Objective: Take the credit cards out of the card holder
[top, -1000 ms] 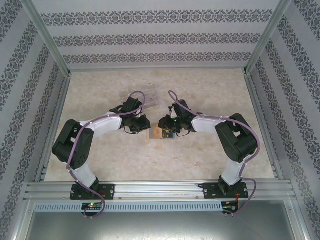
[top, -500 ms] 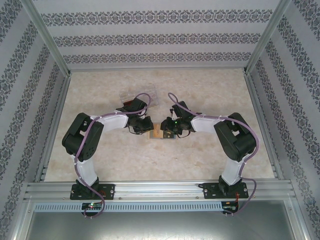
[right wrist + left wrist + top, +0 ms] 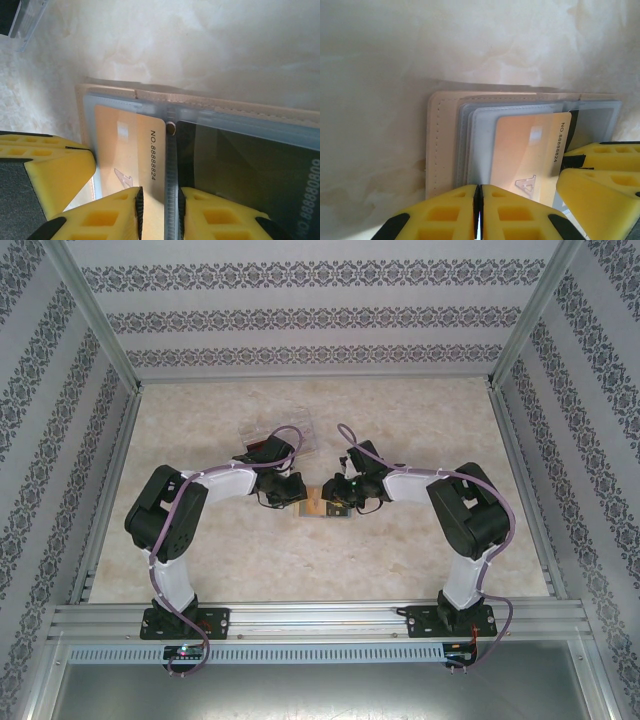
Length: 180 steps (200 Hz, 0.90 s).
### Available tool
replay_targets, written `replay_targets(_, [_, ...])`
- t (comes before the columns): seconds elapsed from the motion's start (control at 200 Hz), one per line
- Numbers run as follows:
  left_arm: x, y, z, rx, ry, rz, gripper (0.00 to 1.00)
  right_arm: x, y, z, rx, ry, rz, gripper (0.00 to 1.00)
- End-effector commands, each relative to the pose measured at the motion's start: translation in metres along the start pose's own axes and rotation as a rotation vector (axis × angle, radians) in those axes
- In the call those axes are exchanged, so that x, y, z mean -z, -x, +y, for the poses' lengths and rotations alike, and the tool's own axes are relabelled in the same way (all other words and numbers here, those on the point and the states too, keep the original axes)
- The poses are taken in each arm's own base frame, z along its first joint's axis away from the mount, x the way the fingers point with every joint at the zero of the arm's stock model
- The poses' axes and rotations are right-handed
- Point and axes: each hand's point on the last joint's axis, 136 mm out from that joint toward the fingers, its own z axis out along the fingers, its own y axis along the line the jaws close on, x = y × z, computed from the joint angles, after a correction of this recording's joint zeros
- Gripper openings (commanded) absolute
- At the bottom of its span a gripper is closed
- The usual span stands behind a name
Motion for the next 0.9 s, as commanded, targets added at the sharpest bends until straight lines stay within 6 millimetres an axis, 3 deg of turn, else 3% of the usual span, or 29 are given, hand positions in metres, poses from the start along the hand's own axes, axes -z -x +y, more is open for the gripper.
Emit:
replay_targets(0.0, [-0.016,-0.022,0.035,0.024,0.125,0.081,0.13,-0.005,-0.001,0.0,0.013,0.017,0.02,0.27])
replay_targets(0.42, [-0.018,-0.024,0.038,0.028,0.132,0.087,0.13,-0.005,-0.001,0.003,0.008,0.049,0.024,0.15])
replay_targets(0.624, [-0.017,-0.024,0.038,0.03,0.136,0.083,0.14,0.011,0.003,-0.007,0.0,0.025,-0.032,0.05])
replay_targets(0.894, [-0.015,-0.023,0.035,0.024,0.124,0.076,0.18,0.033,0.002,-0.019,-0.003,0.036,-0.09,0.02])
